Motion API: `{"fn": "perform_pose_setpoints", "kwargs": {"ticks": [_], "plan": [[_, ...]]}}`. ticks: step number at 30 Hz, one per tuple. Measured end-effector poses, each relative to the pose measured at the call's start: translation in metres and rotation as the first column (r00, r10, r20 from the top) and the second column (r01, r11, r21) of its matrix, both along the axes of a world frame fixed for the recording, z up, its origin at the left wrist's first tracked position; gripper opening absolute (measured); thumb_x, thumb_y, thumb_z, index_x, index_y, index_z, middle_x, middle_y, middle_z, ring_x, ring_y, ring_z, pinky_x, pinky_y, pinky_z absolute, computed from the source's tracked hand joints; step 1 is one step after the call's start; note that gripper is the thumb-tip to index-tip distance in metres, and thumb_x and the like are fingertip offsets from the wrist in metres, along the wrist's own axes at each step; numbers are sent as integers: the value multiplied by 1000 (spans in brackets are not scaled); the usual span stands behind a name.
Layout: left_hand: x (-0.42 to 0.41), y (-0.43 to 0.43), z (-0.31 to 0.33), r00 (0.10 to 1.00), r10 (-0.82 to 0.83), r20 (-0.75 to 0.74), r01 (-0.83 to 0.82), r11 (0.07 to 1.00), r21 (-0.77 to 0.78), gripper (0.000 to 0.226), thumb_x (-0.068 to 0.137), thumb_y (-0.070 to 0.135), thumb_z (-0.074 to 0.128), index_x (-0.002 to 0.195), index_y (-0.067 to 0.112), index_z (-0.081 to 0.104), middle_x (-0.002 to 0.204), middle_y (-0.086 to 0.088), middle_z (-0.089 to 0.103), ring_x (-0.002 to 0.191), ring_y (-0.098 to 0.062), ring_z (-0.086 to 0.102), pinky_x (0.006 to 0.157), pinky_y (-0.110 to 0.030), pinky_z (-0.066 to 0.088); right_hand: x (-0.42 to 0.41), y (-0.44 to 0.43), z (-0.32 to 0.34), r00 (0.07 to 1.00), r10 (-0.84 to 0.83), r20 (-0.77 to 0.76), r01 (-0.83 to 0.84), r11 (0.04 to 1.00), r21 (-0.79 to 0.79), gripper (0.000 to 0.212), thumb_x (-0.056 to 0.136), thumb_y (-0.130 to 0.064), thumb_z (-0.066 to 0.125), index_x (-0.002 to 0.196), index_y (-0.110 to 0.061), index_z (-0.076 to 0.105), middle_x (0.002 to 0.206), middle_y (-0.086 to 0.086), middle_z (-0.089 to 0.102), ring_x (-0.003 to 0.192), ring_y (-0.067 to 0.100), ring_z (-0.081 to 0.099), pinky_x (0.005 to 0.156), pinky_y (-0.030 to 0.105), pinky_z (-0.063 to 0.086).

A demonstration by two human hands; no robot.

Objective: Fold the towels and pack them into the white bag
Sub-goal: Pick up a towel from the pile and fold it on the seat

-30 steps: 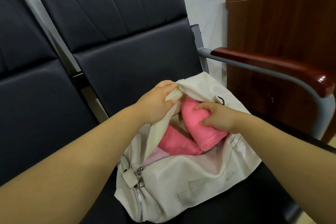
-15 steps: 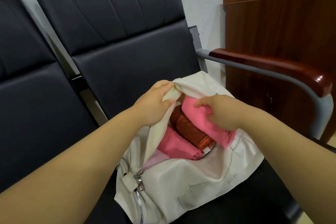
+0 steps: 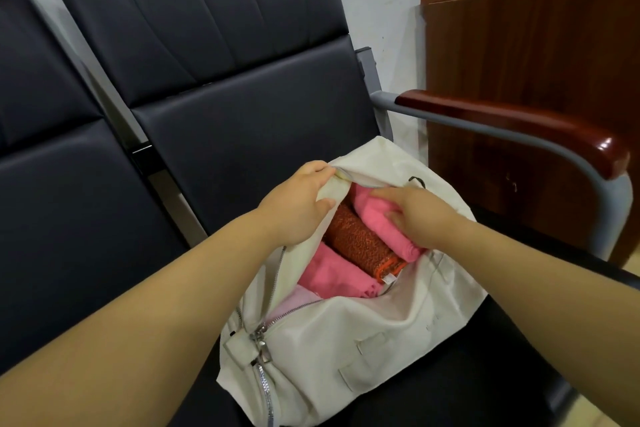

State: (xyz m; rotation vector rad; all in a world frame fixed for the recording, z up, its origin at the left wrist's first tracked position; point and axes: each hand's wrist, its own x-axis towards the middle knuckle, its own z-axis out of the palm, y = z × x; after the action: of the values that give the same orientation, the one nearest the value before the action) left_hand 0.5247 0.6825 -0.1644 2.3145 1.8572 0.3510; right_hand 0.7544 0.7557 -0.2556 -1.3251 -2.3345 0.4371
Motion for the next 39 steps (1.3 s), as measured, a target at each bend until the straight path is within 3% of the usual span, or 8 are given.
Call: {"fn": "perform_pose_setpoints", "kwargs": {"ticks": [10,16,22,26,30,33,36,39], "plan": [[-4,10,-5,999,36,-8,-36,998,43,61,102,32,55,158,22,32,158,13,27,133,-12,44,105,-30,41,22,-46,1,981,-149,123,113,959,260,48,91,-55,54,128,-25,60,118,4,59,105,27,57,90,44,51],[1,9,-9,999,41,12,-42,998,41,61,102,31,54,158,22,31,157,13,28,131,-13,46,106,-33,42,12,-74,-14,979,-173,109,165,983,74,58,91,-59,60,139,-30,47,121,2,52,102,24,60,83,38,51],[8,4,-7,999,29,-15,-29,999,45,59,104,30,51,158,21,29,160,12,25,136,-13,42,105,-27,38,9,-44,-22,982,-95,-164,94,995,-13,46,92,-32,71,134,-23,58,120,1,60,107,20,60,93,31,46],[22,-1,-8,971,70,-228,-75,997,-16,59,102,40,51,153,16,35,160,6,25,135,-25,42,109,-41,40,22,-38,-28,999,-34,-26,32,997,-69,53,97,-43,60,145,-33,43,126,-1,60,114,20,59,100,38,47],[46,-4,-18,848,222,-481,-108,961,254,54,94,47,57,134,13,46,149,-3,29,118,-31,37,94,-43,34,45,-42,-32,991,-55,-125,47,997,-61,58,86,-44,74,135,-33,45,130,-6,52,107,14,62,98,41,50],[68,-6,-26,853,91,-514,162,890,426,27,85,29,62,109,15,61,112,-3,49,94,-27,44,73,-39,29,51,-47,-35,981,-120,-150,114,992,-49,45,84,-45,77,111,-28,46,101,-10,57,82,7,60,75,30,50],[83,2,-39,876,-269,-400,329,940,89,27,95,20,48,117,20,63,108,1,56,96,-22,51,79,-37,41,51,-53,-41,988,-131,-78,126,990,-65,47,81,-52,76,104,-23,46,83,-14,56,74,8,57,63,24,42],[82,9,-53,946,-306,-108,271,928,-257,46,102,20,44,145,36,51,128,1,65,105,-18,58,94,-35,48,52,-54,-47,993,-101,-61,95,991,-97,42,80,-50,79,101,-27,50,79,-16,56,74,7,56,63,17,39]]}}
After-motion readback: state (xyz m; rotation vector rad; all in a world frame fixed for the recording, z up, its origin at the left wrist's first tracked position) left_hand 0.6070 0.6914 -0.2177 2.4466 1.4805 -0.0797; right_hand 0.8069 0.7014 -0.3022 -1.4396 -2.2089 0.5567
